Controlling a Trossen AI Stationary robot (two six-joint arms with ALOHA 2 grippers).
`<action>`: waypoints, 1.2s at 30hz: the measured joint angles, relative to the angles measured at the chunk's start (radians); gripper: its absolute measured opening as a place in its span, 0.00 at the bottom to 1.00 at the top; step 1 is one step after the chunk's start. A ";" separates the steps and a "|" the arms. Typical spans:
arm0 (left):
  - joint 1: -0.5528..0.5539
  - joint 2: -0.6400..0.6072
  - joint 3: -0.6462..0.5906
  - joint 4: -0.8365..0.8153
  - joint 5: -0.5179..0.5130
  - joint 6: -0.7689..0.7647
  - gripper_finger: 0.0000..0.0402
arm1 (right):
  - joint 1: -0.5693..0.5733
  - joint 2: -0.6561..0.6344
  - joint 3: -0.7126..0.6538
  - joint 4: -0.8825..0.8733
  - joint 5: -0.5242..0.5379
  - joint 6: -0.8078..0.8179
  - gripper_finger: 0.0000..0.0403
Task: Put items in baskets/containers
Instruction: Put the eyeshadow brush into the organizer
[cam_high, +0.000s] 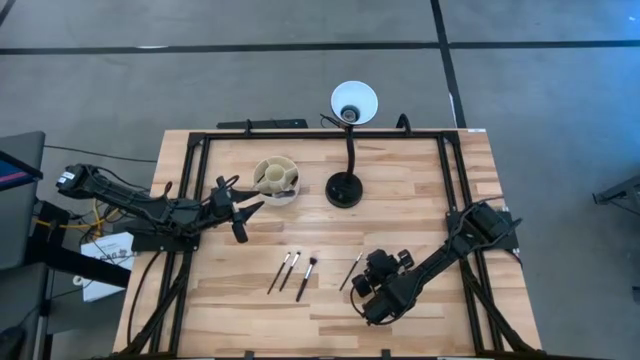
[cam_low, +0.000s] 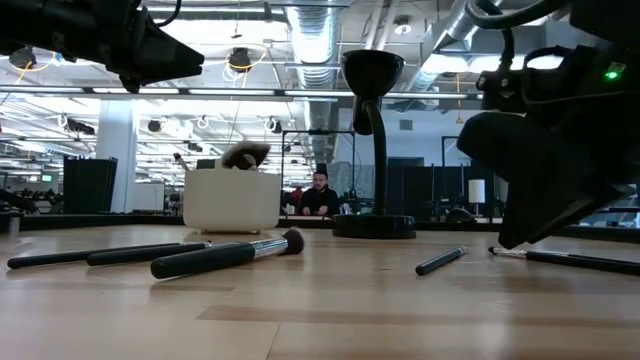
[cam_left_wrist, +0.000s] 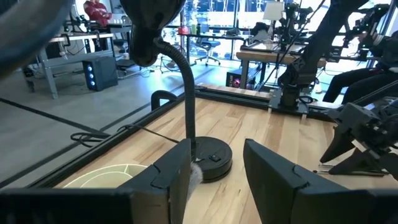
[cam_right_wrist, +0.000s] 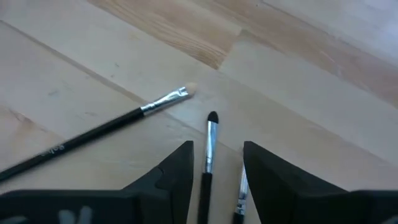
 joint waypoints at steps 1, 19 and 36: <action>0.000 0.000 0.000 0.000 0.000 0.000 0.36 | 0.000 0.000 -0.008 0.017 0.000 0.003 0.32; 0.000 0.000 0.000 0.000 0.000 0.000 0.36 | 0.006 -0.009 -0.129 0.180 0.025 -0.022 0.32; 0.000 0.000 0.000 0.000 0.000 0.000 0.36 | -0.006 -0.010 -0.197 0.324 0.126 -0.060 0.16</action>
